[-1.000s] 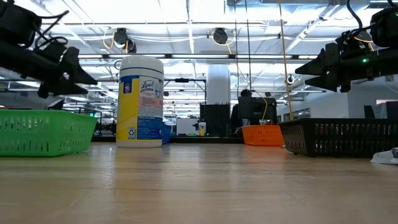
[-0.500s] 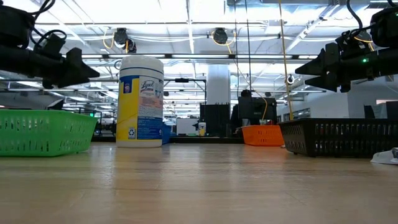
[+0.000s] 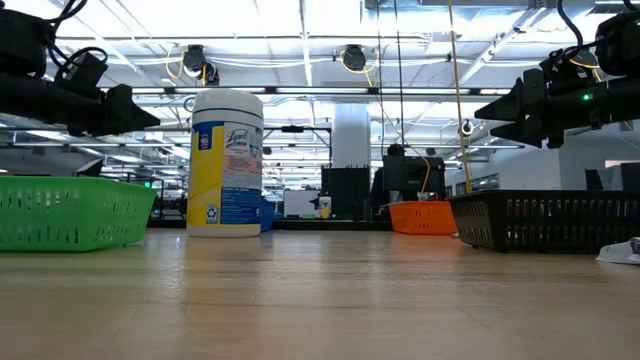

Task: Pick & Place First Aid Supplies
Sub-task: Put the gray towelette pack into the black bin

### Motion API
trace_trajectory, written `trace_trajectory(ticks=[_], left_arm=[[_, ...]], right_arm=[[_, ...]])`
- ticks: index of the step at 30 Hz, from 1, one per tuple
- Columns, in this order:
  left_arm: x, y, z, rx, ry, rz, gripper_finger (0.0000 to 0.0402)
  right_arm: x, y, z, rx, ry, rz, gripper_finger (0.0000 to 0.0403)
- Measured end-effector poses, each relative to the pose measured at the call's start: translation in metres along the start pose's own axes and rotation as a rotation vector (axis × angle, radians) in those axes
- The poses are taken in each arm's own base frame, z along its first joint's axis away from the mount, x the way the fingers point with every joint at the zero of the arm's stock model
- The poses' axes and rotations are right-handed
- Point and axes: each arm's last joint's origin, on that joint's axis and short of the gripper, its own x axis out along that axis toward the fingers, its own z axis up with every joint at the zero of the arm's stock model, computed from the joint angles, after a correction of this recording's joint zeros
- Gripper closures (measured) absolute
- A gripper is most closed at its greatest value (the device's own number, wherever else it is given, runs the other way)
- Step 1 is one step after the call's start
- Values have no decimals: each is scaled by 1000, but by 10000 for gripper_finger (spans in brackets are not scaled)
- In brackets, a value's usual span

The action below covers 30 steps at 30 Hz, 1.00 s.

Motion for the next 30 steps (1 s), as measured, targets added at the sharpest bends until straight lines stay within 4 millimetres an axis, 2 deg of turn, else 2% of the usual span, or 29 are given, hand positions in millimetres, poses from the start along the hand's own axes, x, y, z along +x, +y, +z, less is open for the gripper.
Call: trace_trajectory(ticks=[30], left_arm=[[0, 0, 1, 2, -8, 1, 116]], right_arm=[[0, -1, 0, 9, -7, -36, 9]])
